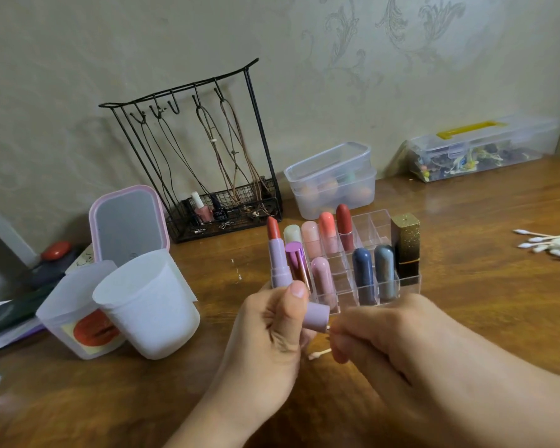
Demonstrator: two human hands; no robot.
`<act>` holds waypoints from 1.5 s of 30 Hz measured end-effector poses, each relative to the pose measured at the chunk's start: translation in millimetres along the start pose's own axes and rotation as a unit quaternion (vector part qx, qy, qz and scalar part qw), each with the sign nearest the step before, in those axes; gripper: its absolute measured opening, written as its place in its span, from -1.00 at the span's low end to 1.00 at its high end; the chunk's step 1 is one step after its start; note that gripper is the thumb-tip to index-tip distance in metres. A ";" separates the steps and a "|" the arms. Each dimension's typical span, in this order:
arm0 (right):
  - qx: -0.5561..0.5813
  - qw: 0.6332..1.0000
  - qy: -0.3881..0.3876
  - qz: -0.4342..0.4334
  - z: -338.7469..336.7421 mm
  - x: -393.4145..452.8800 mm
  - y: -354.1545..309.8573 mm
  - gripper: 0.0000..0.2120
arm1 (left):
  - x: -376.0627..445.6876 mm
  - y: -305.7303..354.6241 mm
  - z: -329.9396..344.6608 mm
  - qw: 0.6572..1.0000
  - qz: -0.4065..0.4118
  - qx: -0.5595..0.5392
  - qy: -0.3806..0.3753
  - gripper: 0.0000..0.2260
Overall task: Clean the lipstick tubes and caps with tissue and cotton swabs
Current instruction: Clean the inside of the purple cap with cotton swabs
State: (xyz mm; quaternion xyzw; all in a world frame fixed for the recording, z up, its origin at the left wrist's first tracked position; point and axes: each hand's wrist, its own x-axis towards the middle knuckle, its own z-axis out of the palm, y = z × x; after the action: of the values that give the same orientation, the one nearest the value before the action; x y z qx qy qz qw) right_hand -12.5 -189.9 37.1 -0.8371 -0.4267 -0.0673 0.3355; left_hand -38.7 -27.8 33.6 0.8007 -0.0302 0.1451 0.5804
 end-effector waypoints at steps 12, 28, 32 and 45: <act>0.056 0.996 0.073 0.015 -8.2 3.1 1.7 -0.82 | -2.7 5.0 0.3 1.000 0.005 -0.006 0.009 -0.62; 0.043 0.997 0.058 -0.004 -5.9 3.4 0.7 -0.82 | 2.3 -7.9 -2.4 0.995 0.087 0.050 0.013 -0.50; 0.015 0.999 0.048 0.006 -2.4 3.5 3.5 -0.83 | 1.8 -4.8 -2.1 0.996 0.073 0.039 0.021 -0.55; 0.050 0.997 -0.005 -0.052 -14.3 5.0 4.9 -0.77 | 3.4 -8.3 -7.4 0.995 0.053 -0.044 0.071 -0.46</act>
State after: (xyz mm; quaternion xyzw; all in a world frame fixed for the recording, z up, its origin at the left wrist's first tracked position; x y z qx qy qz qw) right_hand -3.1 -197.5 47.6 -0.7965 -0.4738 -0.0594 0.3708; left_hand -35.1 -17.7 29.0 0.7595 -0.0372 0.2305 0.6072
